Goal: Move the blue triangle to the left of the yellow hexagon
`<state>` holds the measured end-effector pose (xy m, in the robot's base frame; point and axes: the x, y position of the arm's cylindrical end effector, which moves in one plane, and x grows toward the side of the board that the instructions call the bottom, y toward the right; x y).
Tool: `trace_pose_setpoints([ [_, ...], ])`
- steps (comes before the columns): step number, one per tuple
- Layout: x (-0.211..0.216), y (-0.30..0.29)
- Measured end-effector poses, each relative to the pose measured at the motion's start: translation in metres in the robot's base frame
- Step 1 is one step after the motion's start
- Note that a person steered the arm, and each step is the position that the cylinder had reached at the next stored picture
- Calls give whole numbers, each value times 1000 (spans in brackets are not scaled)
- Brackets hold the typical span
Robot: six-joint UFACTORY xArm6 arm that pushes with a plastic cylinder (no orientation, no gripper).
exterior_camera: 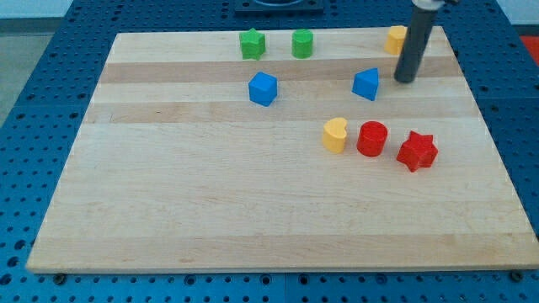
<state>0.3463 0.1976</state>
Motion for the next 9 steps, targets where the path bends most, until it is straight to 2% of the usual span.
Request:
trace_pose_setpoints([
  [2, 15, -104],
  [5, 10, -102],
  [7, -27, -90],
  [9, -42, -77],
])
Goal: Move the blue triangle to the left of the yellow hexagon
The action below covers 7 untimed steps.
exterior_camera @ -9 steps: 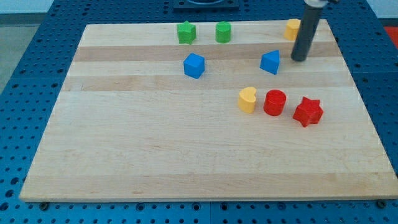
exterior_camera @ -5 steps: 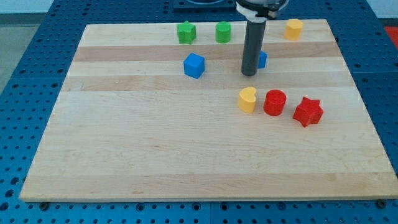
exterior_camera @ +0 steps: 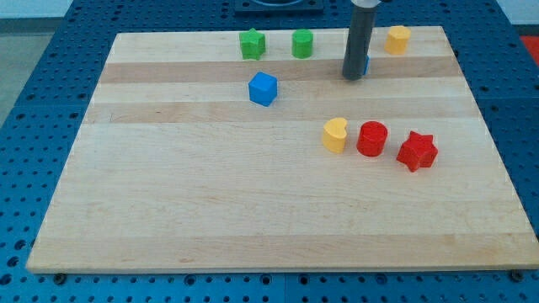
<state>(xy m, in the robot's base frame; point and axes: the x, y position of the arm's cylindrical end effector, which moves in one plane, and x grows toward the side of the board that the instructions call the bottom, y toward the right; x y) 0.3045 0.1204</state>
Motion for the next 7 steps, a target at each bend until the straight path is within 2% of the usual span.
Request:
trace_pose_setpoints([
  [2, -35, 4],
  [4, -39, -2],
  [5, 40, -52],
  [6, 97, -109],
  [7, 98, -134],
])
